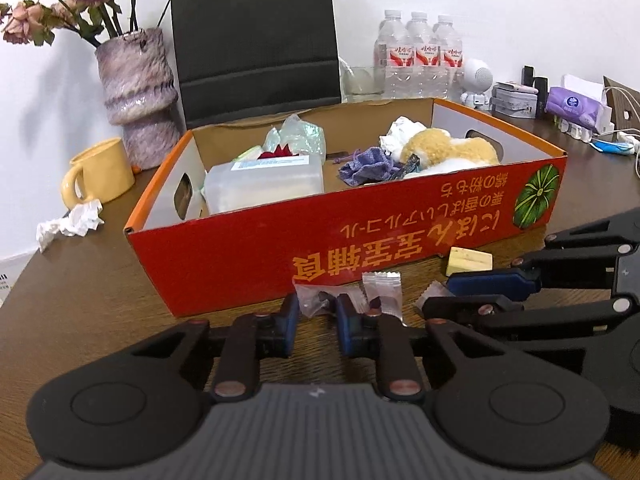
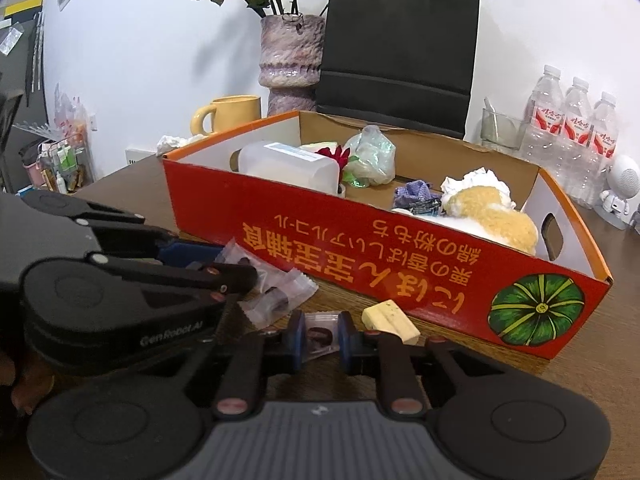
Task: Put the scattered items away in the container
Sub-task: 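Grasp a clear wrapped candy with the left tool while the right grasps another, then drop both wrapped candies into the box and open both tools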
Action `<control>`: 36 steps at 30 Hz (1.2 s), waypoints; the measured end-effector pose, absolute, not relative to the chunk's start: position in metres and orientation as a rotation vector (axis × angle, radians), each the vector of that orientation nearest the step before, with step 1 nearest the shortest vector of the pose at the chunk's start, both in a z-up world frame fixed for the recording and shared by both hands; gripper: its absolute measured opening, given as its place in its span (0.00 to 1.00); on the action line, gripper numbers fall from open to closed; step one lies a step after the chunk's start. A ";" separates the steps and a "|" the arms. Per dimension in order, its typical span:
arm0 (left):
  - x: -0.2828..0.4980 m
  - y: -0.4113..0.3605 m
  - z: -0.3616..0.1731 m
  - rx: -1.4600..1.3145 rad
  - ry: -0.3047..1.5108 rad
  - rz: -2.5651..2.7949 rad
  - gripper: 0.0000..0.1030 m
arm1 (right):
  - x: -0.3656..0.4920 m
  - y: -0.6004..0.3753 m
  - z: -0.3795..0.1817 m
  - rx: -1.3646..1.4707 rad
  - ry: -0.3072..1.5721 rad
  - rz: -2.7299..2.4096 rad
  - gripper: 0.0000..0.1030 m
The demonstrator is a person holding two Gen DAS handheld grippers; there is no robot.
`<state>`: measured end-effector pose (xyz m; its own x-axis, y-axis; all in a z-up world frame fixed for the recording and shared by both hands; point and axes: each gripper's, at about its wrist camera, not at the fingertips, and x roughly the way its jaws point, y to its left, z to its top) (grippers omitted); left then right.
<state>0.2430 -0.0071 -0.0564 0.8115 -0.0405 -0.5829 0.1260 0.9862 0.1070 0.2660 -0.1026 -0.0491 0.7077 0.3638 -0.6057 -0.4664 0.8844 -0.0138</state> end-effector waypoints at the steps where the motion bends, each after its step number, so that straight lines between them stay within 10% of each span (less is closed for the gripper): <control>1: 0.242 -0.007 -0.056 0.140 0.615 -0.087 0.18 | 0.265 -0.104 -0.049 -0.166 0.635 0.463 0.15; 36: 0.250 -0.012 0.054 0.020 0.301 -0.116 0.06 | 0.288 -0.153 0.042 0.060 0.439 0.408 0.15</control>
<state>0.2501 -0.0124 0.0541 0.9486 -0.1108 -0.2966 0.1168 0.9932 0.0023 0.2875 -0.1533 0.0420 0.8256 0.3966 -0.4014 -0.3711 0.9175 0.1431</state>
